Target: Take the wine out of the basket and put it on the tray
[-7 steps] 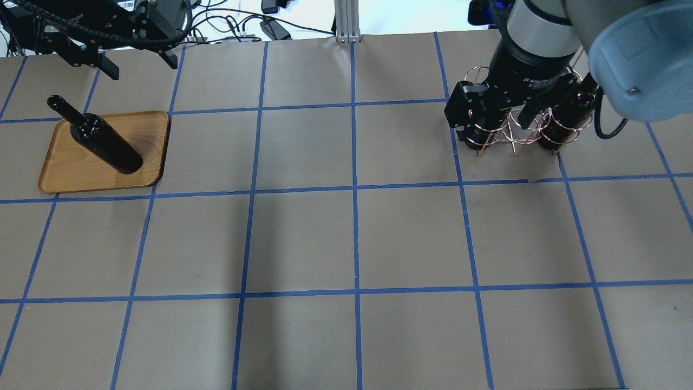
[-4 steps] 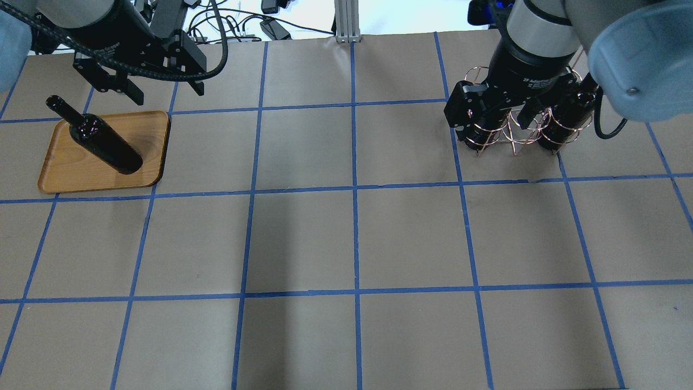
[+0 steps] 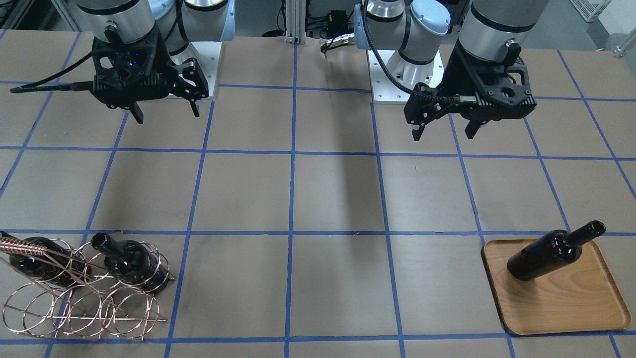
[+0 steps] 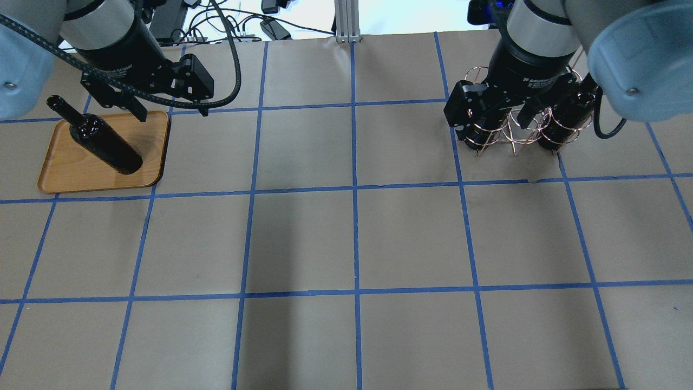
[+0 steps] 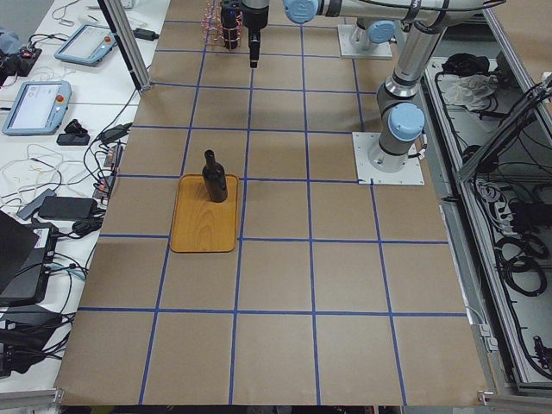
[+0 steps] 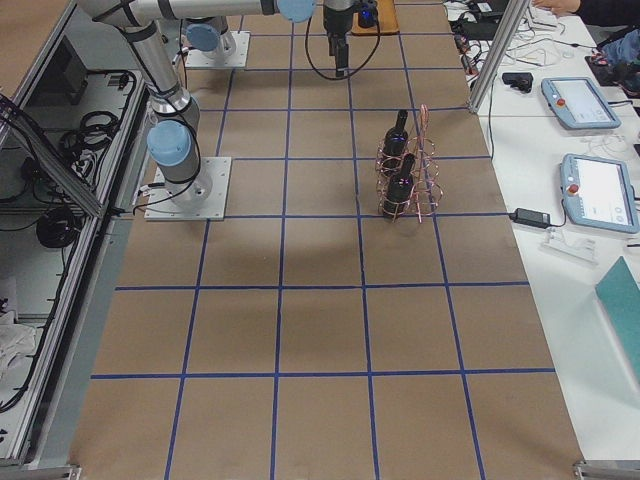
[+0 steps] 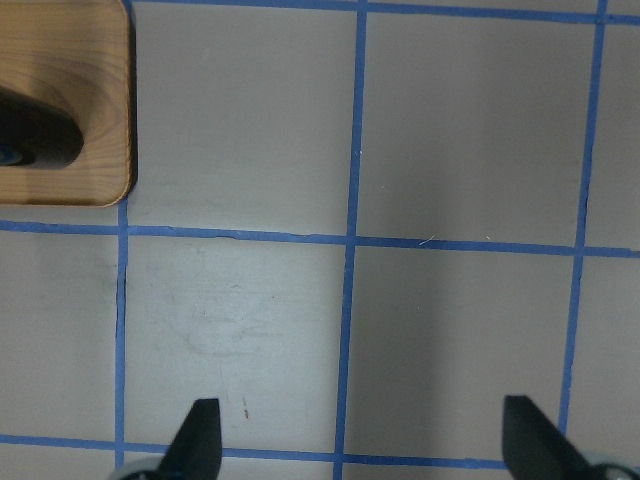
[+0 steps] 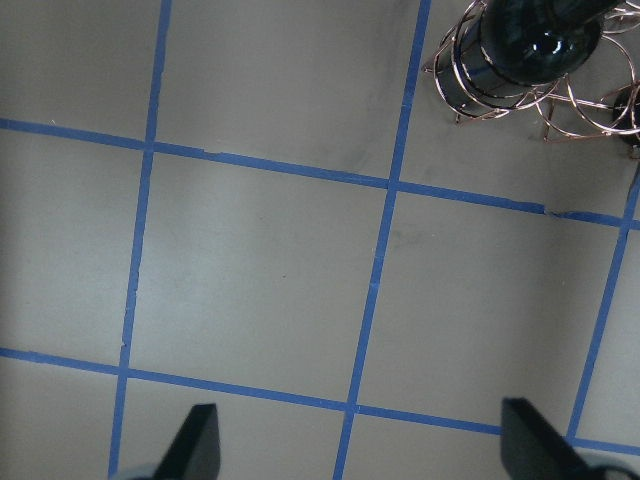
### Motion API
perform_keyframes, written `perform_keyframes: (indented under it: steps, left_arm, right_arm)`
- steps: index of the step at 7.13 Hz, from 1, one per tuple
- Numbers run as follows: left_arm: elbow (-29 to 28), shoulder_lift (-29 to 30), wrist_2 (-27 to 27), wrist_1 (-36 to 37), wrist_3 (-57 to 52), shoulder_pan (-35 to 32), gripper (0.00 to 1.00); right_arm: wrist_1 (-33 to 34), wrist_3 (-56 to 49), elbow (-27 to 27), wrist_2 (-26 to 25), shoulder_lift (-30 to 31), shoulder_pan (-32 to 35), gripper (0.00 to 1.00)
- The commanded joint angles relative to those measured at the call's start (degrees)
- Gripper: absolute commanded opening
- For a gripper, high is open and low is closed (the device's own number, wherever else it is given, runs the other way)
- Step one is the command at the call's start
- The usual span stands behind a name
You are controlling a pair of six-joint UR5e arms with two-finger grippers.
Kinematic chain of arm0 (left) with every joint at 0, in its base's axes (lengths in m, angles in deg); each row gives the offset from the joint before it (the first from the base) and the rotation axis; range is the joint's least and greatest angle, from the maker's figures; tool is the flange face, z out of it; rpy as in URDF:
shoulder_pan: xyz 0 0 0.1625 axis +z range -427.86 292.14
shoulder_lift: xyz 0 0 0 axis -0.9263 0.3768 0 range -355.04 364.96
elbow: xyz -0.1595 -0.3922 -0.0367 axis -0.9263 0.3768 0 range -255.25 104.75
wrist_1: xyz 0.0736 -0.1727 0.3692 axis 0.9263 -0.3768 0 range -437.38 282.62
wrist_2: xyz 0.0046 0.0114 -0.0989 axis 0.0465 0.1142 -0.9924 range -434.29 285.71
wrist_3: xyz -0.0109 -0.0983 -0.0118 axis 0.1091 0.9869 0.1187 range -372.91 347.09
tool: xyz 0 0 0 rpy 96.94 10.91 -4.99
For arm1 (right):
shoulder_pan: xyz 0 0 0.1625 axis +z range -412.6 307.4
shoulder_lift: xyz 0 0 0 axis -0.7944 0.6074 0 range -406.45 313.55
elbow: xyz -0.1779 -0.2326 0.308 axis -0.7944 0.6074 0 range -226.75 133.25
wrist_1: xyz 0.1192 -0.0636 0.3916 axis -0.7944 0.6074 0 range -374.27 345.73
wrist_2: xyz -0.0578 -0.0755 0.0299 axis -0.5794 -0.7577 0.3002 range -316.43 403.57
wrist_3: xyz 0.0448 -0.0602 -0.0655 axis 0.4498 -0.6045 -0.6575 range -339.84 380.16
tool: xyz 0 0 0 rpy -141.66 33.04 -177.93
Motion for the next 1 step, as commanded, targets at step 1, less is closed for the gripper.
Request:
perform_keyframes:
  steps: [1]
  left_arm:
    - [0.1,0.1,0.2,0.0,0.1,0.0,1.00]
  right_arm:
    - [0.0,0.0,0.0,0.0,0.0,0.0,1.00]
